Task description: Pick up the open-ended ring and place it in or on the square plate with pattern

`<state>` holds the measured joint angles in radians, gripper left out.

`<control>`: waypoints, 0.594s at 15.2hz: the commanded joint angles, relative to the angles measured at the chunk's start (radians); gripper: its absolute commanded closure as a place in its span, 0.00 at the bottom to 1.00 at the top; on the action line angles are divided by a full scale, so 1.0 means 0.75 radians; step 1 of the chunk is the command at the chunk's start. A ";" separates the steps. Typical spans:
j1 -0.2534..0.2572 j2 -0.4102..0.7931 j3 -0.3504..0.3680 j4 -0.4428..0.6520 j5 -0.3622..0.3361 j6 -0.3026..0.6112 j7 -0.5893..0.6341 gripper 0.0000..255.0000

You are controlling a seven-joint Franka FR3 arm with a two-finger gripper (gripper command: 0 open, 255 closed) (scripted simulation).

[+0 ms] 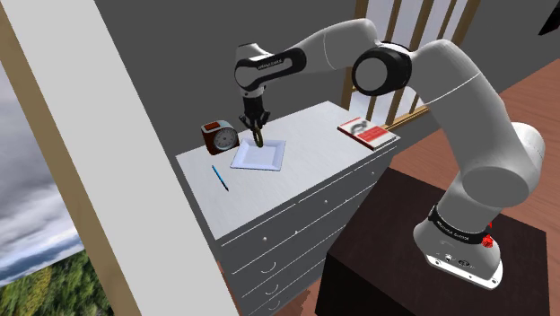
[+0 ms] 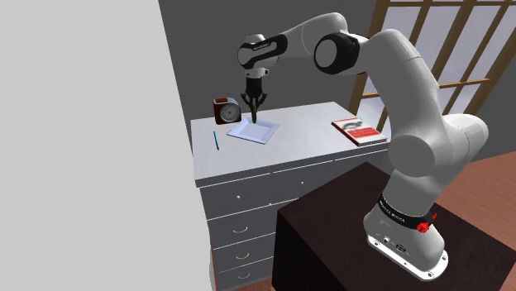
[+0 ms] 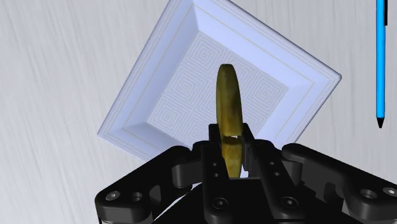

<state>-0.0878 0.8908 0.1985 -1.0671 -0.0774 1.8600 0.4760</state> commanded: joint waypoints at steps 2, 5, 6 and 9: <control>0.001 0.021 -0.002 -0.015 -0.002 0.036 -0.001 1.00; 0.001 0.044 -0.004 -0.029 -0.005 0.073 -0.001 1.00; 0.002 0.059 -0.006 -0.034 -0.006 0.092 -0.002 1.00; 0.002 0.059 -0.006 -0.034 -0.006 0.092 -0.002 1.00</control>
<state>-0.0869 0.9317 0.1945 -1.0947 -0.0819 1.9282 0.4747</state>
